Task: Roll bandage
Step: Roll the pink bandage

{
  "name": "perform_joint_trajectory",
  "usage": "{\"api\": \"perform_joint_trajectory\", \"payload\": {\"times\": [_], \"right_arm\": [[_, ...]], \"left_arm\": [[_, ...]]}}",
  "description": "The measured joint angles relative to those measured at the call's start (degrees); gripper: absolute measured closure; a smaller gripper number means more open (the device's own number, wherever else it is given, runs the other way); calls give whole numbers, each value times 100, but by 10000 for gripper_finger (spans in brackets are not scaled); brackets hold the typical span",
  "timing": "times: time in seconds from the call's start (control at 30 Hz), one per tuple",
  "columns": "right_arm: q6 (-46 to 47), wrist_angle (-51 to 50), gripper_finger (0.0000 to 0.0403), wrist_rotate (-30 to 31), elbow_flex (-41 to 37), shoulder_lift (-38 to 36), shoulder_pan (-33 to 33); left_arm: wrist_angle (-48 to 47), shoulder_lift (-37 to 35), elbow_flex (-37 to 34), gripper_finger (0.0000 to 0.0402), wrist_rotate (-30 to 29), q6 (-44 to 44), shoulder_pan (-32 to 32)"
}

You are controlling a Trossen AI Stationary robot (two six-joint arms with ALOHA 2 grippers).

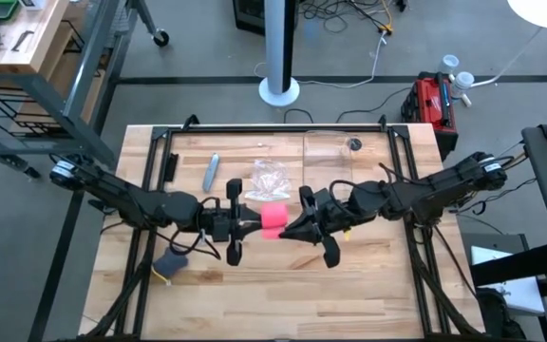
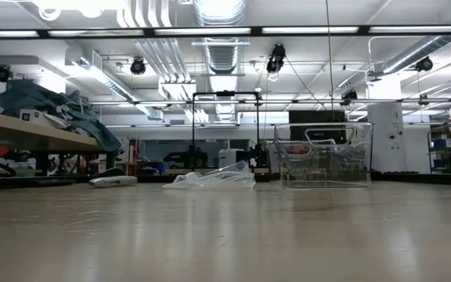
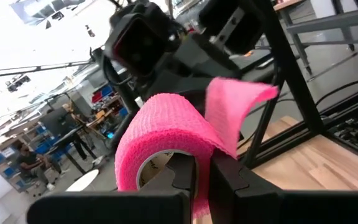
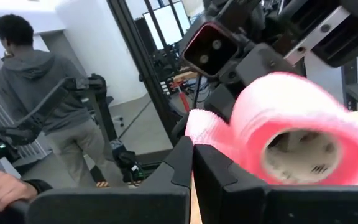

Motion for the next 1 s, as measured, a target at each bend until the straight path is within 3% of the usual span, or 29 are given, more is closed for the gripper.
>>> {"api": "perform_joint_trajectory", "payload": {"times": [0.13,0.6,0.77,1.0], "right_arm": [[15,-47,403,42,0,0,27],[-37,-248,403,22,-4,-11,196],[-199,-255,403,159,1,-60,188],[-333,-172,403,517,9,-161,99]], "left_arm": [[-4,0,0,393,-508,-70,1],[-15,-90,0,393,-420,-243,2],[-83,-92,0,393,-11,-175,2],[-337,-90,0,393,18,-90,-2]]}}
